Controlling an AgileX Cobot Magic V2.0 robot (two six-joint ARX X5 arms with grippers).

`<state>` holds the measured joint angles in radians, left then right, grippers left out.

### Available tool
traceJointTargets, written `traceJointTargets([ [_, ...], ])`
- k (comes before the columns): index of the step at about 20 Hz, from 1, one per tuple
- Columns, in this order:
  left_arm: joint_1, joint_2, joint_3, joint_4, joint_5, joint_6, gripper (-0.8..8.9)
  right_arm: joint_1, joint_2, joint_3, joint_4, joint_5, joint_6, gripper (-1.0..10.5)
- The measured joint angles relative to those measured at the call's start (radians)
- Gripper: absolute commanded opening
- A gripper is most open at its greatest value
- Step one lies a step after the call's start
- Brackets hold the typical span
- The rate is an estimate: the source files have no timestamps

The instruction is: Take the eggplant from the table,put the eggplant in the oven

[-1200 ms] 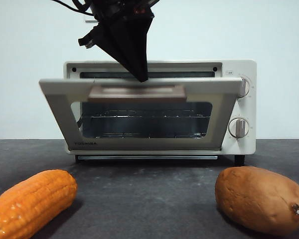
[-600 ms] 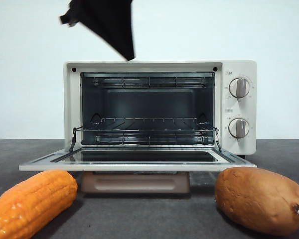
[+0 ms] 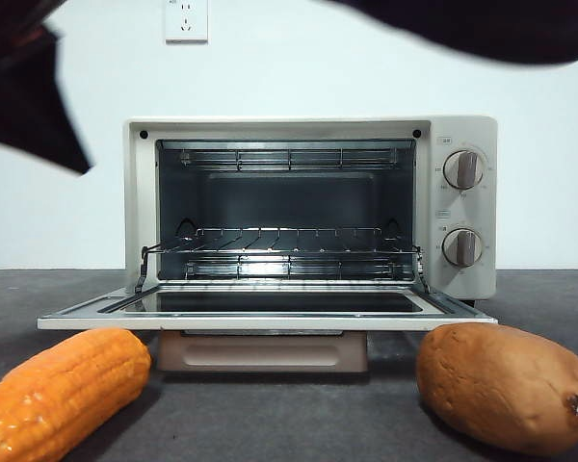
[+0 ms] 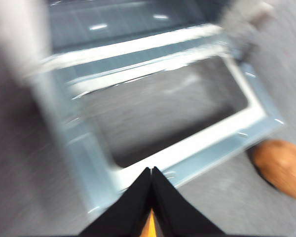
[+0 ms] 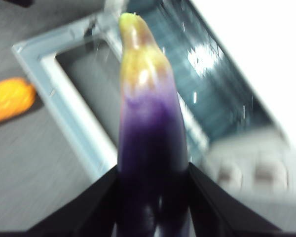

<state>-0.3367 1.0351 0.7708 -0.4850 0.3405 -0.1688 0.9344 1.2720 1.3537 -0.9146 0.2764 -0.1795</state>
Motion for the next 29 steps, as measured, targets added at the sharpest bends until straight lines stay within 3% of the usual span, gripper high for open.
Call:
traceJointTargets([
  [4, 0.220, -0.055, -0.118, 0.097, 0.191, -0.056, 0.06, 0.000, 0.163, 0.000, 0.209, 0.098, -0.131, 1.3],
  [6, 0.290, -0.055, -0.130, 0.099, 0.235, -0.065, 0.06, 0.000, 0.241, 0.000, 0.308, 0.164, -0.204, 1.3],
  [10, 0.331, -0.055, -0.131, 0.111, 0.286, -0.071, 0.06, -0.004, 0.383, 0.000, 0.474, 0.259, -0.369, 1.3],
  [16, 0.331, -0.055, -0.131, 0.111, 0.288, -0.071, 0.06, -0.016, 0.513, 0.000, 0.618, 0.344, -0.502, 1.3],
  [21, 0.331, -0.055, -0.131, 0.111, 0.288, -0.071, 0.06, -0.048, 0.600, 0.000, 0.750, 0.450, -0.553, 1.3],
  [25, 0.331, -0.055, -0.131, 0.111, 0.288, -0.071, 0.06, -0.082, 0.639, 0.000, 0.771, 0.457, -0.558, 1.4],
  [29, 0.331, -0.055, -0.131, 0.111, 0.289, -0.070, 0.06, -0.089, 0.645, 0.000, 0.771, 0.455, -0.541, 2.2],
])
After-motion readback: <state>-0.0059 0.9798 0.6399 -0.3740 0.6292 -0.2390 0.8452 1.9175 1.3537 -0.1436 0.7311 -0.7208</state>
